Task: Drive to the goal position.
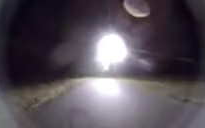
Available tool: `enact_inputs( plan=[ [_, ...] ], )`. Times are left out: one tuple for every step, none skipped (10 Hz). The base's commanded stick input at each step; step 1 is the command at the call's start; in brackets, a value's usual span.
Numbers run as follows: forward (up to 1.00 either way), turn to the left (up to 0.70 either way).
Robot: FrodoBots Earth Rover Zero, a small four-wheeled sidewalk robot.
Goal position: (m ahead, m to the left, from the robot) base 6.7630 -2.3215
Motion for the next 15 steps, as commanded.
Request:
enact_inputs(
  plan=[
    [1.0, 0.05],
    [1.0, 0.05],
    [1.0, 0.05],
    [1.0, 0.04],
    [1.0, 0.04],
    [1.0, 0.05],
    [1.0, 0.12],
    [1.0, 0.16],
    [1.0, 0.14],
    [1.0, 0.11],
    [1.0, 0.04],
    [1.0, 0.04],
    [1.0, 0.06],
    [1.0, 0.1],
    [1.0, 0.14]
  ],
)
